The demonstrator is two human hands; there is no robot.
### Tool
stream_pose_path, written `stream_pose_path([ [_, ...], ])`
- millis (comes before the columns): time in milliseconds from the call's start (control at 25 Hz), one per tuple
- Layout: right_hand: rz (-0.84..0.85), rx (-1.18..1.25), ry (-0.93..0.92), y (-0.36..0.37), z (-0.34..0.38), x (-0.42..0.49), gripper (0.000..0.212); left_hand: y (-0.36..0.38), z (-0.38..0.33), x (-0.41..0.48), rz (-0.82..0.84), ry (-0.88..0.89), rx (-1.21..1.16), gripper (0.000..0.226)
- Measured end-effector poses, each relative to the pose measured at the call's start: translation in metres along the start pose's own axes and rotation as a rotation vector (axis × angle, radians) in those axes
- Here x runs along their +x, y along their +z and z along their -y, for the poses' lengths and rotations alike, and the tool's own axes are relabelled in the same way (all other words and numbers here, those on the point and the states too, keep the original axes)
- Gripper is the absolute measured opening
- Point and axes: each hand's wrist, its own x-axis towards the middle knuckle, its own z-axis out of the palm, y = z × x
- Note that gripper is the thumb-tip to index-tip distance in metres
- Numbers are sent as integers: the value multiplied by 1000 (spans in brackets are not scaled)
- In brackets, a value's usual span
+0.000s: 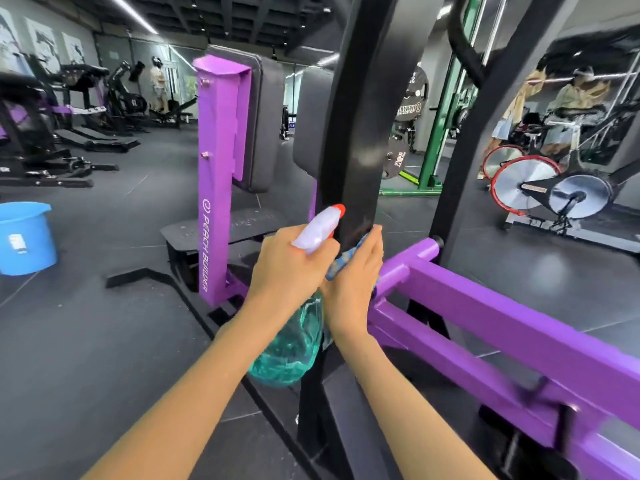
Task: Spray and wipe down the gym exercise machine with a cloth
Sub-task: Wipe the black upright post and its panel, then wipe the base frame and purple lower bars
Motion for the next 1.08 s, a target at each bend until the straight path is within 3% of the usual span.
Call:
stream_pose_path([
  [200, 41, 204, 93, 3, -43, -41, 83, 36, 45, -13, 82, 21, 59, 36],
  [280, 69, 391, 219, 2, -48, -42, 71, 51, 61, -22, 91, 51, 130, 36],
  [360, 68, 504, 208, -4, -60, -45, 83, 61, 71, -26, 67, 99, 244, 36],
  [440, -7, 445, 122, -12, -70, -53, 66, 63, 75, -27, 22, 114, 285, 39],
  [600, -112, 252, 240, -41, -89, -62, 23, 54, 63, -44, -59, 52, 196, 22],
  [680, -137, 182, 261, -57, -83, -60, 15, 51, 62, -55, -93, 14, 154, 22],
  [840, -320, 257, 263, -75, -19, -9, 23, 37, 61, -73, -124, -16, -4, 26],
  [920, -431, 388, 216, -63, 19, 41, 29, 28, 58, -79, -106, 21, -42, 17],
  [960, -452, 432, 181, -48, 35, 56, 34, 25, 56, -81, -99, 39, -50, 23],
  [1080, -336, 222, 26, 10, 47, 28, 59, 17, 60, -80, -152, -13, -129, 17],
])
